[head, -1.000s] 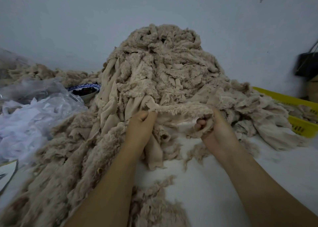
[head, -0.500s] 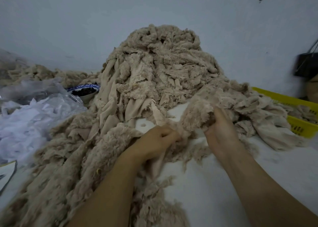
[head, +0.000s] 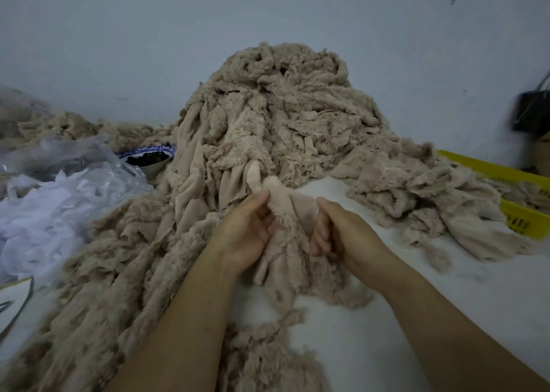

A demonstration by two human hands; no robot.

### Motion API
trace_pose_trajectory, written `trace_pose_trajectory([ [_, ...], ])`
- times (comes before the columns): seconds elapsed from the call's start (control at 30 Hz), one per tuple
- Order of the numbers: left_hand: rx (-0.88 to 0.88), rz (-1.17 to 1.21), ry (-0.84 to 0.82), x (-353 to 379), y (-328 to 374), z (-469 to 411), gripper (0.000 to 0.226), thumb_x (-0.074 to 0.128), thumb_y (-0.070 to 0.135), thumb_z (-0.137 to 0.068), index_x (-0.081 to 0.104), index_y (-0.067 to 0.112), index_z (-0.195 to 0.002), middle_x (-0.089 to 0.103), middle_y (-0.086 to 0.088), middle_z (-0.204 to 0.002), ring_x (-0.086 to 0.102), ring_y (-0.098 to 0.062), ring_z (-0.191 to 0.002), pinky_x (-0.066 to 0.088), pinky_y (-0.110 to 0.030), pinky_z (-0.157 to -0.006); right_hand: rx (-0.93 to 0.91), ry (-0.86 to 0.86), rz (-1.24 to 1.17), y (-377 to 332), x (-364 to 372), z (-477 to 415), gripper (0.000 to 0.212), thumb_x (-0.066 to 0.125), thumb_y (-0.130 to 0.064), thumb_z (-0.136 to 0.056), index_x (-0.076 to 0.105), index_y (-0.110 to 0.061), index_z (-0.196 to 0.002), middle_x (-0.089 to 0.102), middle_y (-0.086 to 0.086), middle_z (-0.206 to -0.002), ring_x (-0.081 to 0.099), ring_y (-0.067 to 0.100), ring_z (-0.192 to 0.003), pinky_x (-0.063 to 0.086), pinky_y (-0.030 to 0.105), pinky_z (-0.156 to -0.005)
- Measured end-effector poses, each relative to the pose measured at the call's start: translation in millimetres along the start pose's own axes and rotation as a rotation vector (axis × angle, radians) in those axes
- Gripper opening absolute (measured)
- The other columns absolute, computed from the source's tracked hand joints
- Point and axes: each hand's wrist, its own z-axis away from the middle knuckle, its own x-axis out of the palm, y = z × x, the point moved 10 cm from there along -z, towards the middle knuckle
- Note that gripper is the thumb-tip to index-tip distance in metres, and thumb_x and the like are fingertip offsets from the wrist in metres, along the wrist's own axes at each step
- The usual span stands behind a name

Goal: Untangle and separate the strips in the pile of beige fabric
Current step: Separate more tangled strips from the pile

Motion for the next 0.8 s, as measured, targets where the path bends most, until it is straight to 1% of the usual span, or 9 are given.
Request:
trace_pose_trajectory([
  [0.13, 0.014, 0.258, 0.005, -1.7, 4.1, -1.8, 0.019, 0.062, 0.008, -0.079, 0.075, 0.002, -0.092, 0.075, -0.011, -0.090, 0.074, -0.018, -0.083, 0.062, -0.032, -0.075, 0.007, 0.099, -0.110, 3.3, -13.5, -4.7, 0.059, 0.038, -0.047, -0.102, 0.053, -0.023, -0.050, 0.048, 0.001, -0.049, 0.062, 0.018, -0.056, 0.044, 0.029, -0.061],
  [0.27, 0.026, 0.244, 0.025, -3.5, 6.1, -1.1, 0.051, 0.063, 0.007, -0.078, 0.060, -0.001, -0.129, 0.067, -0.015, -0.123, 0.061, -0.025, -0.121, 0.046, -0.043, -0.107, 0.043, 0.307, -0.084, 10.5, -39.5, -5.2, 0.054, 0.046, -0.047, -0.101, 0.064, -0.024, -0.055, 0.064, 0.000, -0.061, 0.064, 0.015, -0.063, 0.049, 0.034, -0.064],
  [0.33, 0.031, 0.230, 0.013, -3.5, 6.3, -2.5, 0.059, 0.061, 0.003, -0.078, 0.053, -0.002, -0.136, 0.065, -0.016, -0.122, 0.059, -0.025, -0.121, 0.044, -0.045, -0.109, 0.033, 0.373, -0.013, 10.2, -48.0, -4.4, 0.043, 0.050, -0.047, -0.099, 0.068, -0.022, -0.070, 0.069, -0.004, -0.073, 0.066, 0.016, -0.072, 0.054, 0.037, -0.072],
  [0.43, 0.030, 0.213, -0.010, -0.5, 4.7, -2.4, 0.054, 0.054, -0.006, -0.079, 0.053, -0.003, -0.133, 0.064, -0.017, -0.118, 0.062, -0.024, -0.110, 0.048, -0.041, -0.104, 0.007, 0.254, 0.180, 7.3, -30.4, -4.0, 0.031, 0.053, -0.060, -0.093, 0.067, -0.032, -0.091, 0.070, -0.016, -0.087, 0.067, 0.006, -0.083, 0.051, 0.026, -0.075],
  [0.53, 0.045, 0.218, -0.008, 0.7, 6.6, -1.2, 0.045, 0.052, -0.008, -0.076, 0.060, -0.002, -0.120, 0.069, -0.017, -0.113, 0.070, -0.024, -0.102, 0.057, -0.037, -0.092, -0.019, 0.097, 0.432, 6.8, -5.6, -2.8, 0.032, 0.057, -0.055, -0.093, 0.051, -0.034, -0.071, 0.050, -0.016, -0.062, 0.048, 0.007, -0.059, 0.035, 0.016, -0.053],
  [0.6, 0.068, 0.237, 0.035, -3.3, 9.8, -1.5, 0.044, 0.045, -0.012, -0.082, 0.058, -0.003, -0.123, 0.068, -0.017, -0.116, 0.066, -0.025, -0.110, 0.053, -0.038, -0.098, -0.028, 0.147, 0.331, 2.0, -10.9, -1.0, 0.039, 0.057, -0.048, -0.096, 0.049, -0.022, -0.069, 0.045, -0.002, -0.057, 0.045, 0.016, -0.056, 0.037, 0.026, -0.045],
  [0.67, 0.081, 0.257, 0.074, -7.6, 11.5, -3.4, 0.049, 0.038, -0.015, -0.085, 0.053, 0.000, -0.129, 0.061, -0.018, -0.125, 0.054, -0.025, -0.122, 0.039, -0.038, -0.113, 0.026, 0.221, 0.021, 1.0, -23.8, 0.9, 0.040, 0.056, -0.046, -0.097, 0.062, -0.007, -0.090, 0.064, 0.019, -0.075, 0.062, 0.026, -0.068, 0.054, 0.040, -0.059],
  [0.73, 0.082, 0.253, 0.083, -8.6, 11.6, -3.8, 0.053, 0.036, -0.017, -0.085, 0.051, 0.002, -0.133, 0.053, -0.020, -0.139, 0.047, -0.027, -0.133, 0.032, -0.039, -0.118, 0.062, 0.208, -0.218, 0.7, -26.2, 1.9, 0.040, 0.056, -0.044, -0.096, 0.070, -0.008, -0.105, 0.074, 0.016, -0.098, 0.072, 0.023, -0.086, 0.059, 0.037, -0.068],
  [0.8, 0.077, 0.251, 0.085, -8.0, 10.2, -3.9, 0.055, 0.036, -0.017, -0.085, 0.051, 0.000, -0.135, 0.051, -0.019, -0.143, 0.047, -0.029, -0.135, 0.036, -0.042, -0.115, 0.083, 0.175, -0.283, 2.6, -24.1, 2.0, 0.041, 0.056, -0.047, -0.094, 0.075, -0.013, -0.106, 0.075, 0.013, -0.105, 0.074, 0.024, -0.092, 0.059, 0.031, -0.065],
])
